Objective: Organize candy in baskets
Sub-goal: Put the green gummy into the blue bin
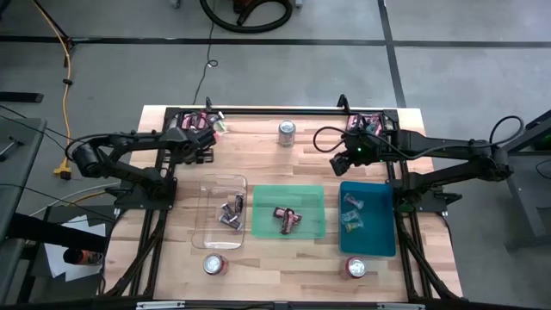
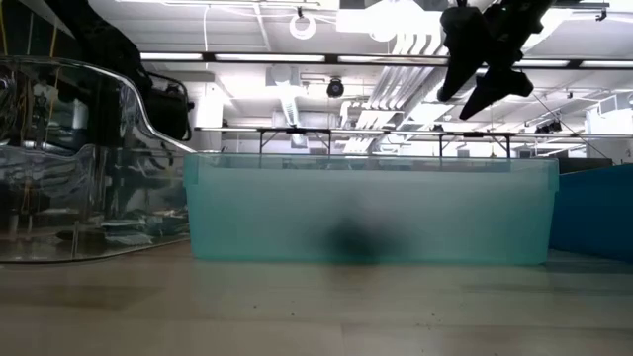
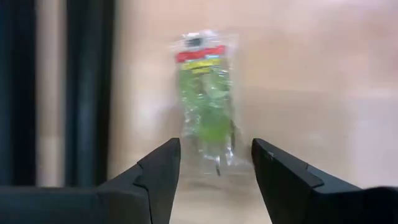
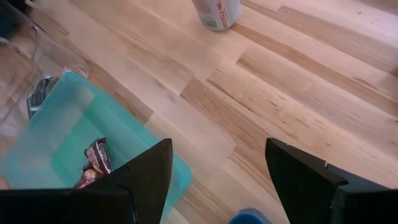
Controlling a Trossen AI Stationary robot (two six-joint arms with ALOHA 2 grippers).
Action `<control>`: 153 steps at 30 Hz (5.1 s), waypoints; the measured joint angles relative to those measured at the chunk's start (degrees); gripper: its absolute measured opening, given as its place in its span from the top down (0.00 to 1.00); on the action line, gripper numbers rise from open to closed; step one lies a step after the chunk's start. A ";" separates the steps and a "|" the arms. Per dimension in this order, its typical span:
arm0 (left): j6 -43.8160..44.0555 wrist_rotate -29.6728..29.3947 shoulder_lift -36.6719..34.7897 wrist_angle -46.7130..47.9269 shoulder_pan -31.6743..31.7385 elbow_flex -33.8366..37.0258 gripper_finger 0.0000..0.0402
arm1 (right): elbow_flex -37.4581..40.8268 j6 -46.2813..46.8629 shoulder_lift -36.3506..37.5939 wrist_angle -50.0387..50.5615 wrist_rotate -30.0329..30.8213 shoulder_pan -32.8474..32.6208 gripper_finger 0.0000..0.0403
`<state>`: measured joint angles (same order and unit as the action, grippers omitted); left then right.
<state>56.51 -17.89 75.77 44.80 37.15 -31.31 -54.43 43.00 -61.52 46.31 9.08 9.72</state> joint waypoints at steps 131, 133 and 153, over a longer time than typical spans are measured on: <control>-31.28 34.31 -4.26 -68.62 -35.08 -8.42 1.00 | -5.20 -30.05 -23.67 -58.25 -14.23 -10.95 0.39; -31.28 34.31 -4.26 -68.62 -35.08 -8.44 1.00 | -5.20 -30.03 -23.67 -58.24 -14.23 -10.95 0.43; -29.53 32.74 -4.92 -65.47 -34.14 -8.48 0.81 | -5.20 -28.44 -23.53 -58.05 -14.40 -11.27 0.98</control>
<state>26.98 14.86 70.85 -20.67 3.01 -39.79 -59.64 14.56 -85.04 -11.74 -5.32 -1.56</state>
